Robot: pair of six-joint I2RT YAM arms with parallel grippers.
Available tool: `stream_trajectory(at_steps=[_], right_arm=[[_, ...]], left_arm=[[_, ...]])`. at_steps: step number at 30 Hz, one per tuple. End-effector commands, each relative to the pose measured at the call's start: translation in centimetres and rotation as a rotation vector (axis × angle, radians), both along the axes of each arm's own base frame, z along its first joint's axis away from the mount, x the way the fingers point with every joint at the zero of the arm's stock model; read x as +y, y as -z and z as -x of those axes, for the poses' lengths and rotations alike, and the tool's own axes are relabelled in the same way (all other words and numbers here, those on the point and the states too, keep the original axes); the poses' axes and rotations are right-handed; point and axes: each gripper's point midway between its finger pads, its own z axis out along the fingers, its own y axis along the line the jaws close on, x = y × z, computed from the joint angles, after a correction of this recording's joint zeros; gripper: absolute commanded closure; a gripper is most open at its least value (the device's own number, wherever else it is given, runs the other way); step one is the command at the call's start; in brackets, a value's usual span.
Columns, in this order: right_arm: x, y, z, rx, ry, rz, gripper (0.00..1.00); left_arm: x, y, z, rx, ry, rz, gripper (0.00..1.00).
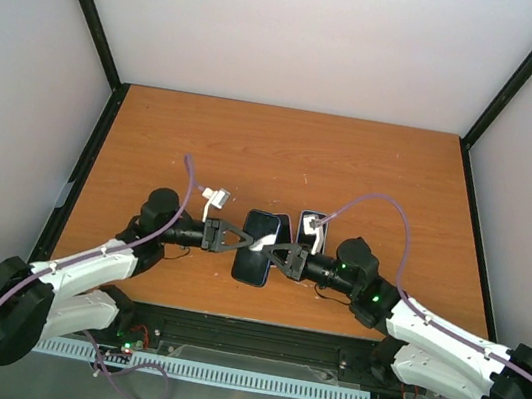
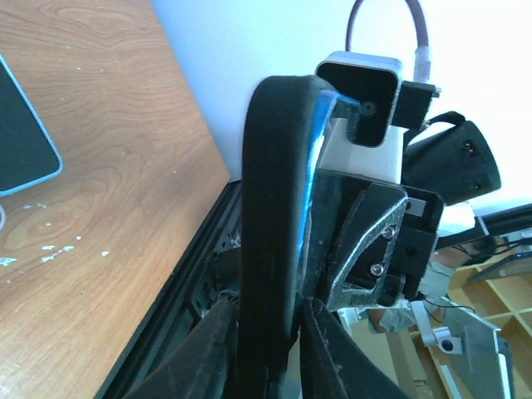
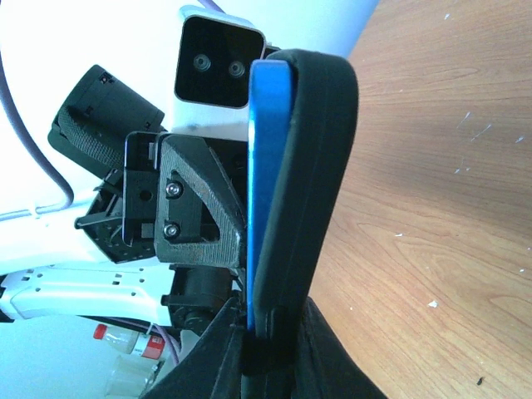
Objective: Put the phone into the phone case
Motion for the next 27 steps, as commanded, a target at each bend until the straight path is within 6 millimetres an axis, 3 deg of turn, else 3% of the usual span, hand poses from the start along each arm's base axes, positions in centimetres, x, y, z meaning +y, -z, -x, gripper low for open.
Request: stream_trajectory(at_steps=[1,5,7,16,18,22,27], right_arm=[[0.0,-3.2,-0.2,-0.072,0.002,-0.089,0.83],[-0.3,-2.0,0.2,-0.029,-0.005,-0.076,0.72],[-0.4,-1.0,0.4,-0.004,-0.007,-0.065,0.60],[-0.6,1.3,2.2,0.111,-0.073,-0.081,0.32],[-0.5,1.6,2.5,0.126,-0.092,-0.083,0.33],[-0.4,1.2,3.2,0.140,-0.125,-0.133,0.44],[-0.6,0.8,3.2,0.150,-0.124,-0.175,0.69]], left_arm=[[-0.2,-1.9,0.8,-0.034,0.044,0.080,0.82],[-0.4,-2.5,0.5,-0.036,0.043,0.100,0.92],[-0.5,-2.7,0.1,-0.034,0.033,0.102,0.99],[-1.1,-3.7,-1.5,-0.085,-0.002,0.105,0.99],[-1.1,-3.9,-1.8,-0.104,-0.013,0.107,0.99],[-1.2,-4.2,-2.2,-0.121,-0.030,0.108,0.99],[-0.9,-3.9,-2.4,-0.122,-0.062,0.105,0.99]])
